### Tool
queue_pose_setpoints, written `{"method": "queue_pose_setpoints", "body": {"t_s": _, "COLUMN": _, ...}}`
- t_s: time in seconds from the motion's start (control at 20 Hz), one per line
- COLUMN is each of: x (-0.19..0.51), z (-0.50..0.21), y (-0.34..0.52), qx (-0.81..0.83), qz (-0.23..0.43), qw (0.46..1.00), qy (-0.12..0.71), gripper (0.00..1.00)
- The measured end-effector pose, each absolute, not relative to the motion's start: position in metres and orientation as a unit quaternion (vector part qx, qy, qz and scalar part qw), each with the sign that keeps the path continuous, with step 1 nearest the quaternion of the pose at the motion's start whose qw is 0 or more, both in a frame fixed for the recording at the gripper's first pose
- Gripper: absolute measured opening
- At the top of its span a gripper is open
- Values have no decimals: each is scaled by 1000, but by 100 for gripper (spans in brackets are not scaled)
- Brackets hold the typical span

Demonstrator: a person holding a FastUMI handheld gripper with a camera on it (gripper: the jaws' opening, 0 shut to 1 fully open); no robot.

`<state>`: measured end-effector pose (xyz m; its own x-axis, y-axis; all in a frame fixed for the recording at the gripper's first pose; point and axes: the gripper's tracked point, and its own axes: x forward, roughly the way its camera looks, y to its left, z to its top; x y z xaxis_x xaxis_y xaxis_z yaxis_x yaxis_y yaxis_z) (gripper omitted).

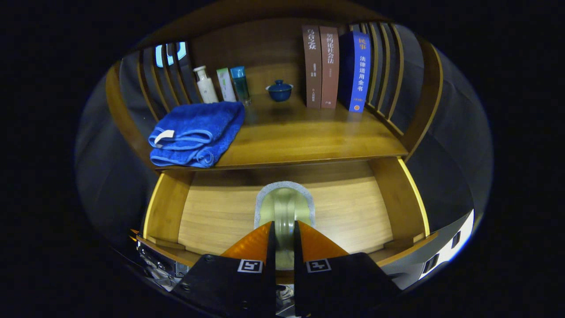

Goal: Pull open the drawer, take out the items inside it, and place them on the countertop above the cabinet.

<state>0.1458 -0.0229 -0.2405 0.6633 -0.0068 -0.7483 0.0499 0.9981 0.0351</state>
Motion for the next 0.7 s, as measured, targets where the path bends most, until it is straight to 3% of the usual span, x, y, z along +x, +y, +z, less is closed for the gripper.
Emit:
{"method": "queue_pose_setpoints", "body": {"t_s": 0.3, "x": 184, "z": -192, "y": -22, "qx": 24, "qz": -14, "qw": 925, "qy": 380, "gripper": 21}}
{"method": "queue_pose_setpoints", "body": {"t_s": 0.7, "x": 275, "z": -186, "y": -18, "qx": 23, "qz": -7, "qw": 917, "qy": 397, "gripper": 21}}
